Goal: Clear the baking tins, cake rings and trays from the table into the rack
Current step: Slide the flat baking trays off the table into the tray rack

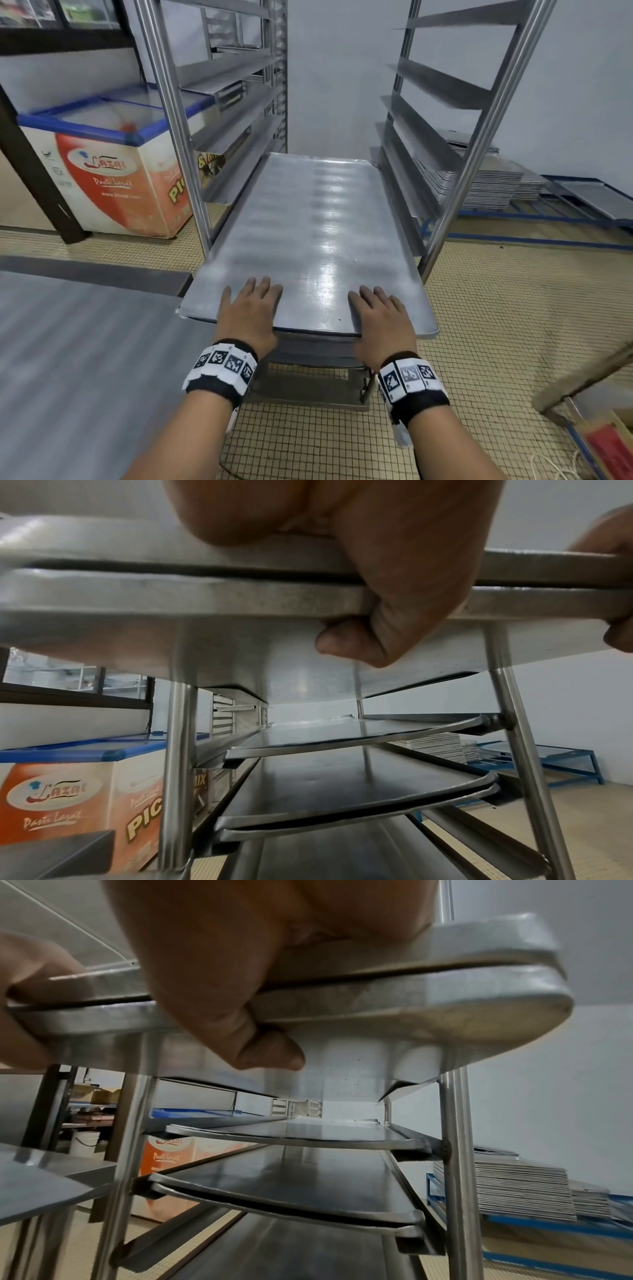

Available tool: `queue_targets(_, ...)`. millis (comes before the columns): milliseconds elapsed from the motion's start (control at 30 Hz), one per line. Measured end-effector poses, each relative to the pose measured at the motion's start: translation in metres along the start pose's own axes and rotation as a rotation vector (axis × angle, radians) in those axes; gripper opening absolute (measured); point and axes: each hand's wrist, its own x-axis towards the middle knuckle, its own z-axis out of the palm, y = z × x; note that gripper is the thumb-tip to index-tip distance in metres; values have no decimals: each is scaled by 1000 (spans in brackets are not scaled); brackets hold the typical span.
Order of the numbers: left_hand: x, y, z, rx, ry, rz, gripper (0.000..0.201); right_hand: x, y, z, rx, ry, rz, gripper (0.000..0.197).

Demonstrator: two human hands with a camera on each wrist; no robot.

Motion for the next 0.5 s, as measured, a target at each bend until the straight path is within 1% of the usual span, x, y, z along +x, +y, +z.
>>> queue_targets(100, 21, -1, -1, -4, 2, 8, 90, 21, 5, 1, 0, -3, 5, 81)
queue_targets(267, 48, -3, 1, 9, -9, 27, 89, 48, 13, 3, 6, -42, 20, 86)
queue_targets(500, 88, -4, 0, 22, -40, 35, 87, 84, 23, 1, 16, -56, 29, 83)
